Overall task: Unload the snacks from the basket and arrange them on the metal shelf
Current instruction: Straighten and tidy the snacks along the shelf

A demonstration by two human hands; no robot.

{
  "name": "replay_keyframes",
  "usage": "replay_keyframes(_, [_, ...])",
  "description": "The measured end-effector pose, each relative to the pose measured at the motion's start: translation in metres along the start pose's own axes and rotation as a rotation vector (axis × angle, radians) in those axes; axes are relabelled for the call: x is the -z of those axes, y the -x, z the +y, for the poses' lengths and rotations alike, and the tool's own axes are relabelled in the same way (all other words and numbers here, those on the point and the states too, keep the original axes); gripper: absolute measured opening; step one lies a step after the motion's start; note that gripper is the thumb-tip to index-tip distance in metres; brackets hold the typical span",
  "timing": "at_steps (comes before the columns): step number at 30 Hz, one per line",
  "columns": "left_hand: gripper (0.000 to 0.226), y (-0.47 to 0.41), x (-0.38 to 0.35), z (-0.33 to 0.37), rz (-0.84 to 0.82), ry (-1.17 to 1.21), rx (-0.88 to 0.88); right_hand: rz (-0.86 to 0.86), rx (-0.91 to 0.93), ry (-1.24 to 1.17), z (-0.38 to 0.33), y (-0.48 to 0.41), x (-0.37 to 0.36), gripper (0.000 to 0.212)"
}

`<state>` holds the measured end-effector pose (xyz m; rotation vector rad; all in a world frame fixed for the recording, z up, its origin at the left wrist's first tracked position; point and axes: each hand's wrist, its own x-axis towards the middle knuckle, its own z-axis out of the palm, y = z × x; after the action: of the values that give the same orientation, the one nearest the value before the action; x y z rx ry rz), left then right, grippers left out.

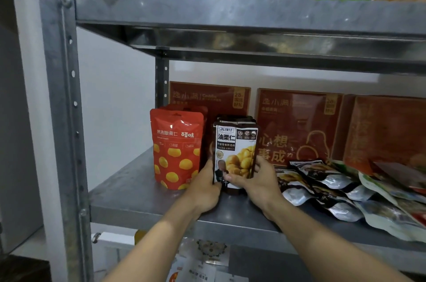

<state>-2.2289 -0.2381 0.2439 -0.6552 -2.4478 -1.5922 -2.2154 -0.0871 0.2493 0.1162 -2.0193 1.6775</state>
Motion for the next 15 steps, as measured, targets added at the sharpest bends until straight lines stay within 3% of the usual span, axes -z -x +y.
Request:
replay_keyframes(10, [0.059, 0.008, 0.004, 0.004, 0.034, -0.035, 0.034, 0.106, -0.039, 0.263, -0.019, 0.025, 0.008, 0.076])
replay_keyframes(15, [0.058, 0.034, 0.002, 0.017, 0.090, -0.060, 0.047, 0.092, -0.023, 0.348, -0.037, 0.045, 0.036, 0.062])
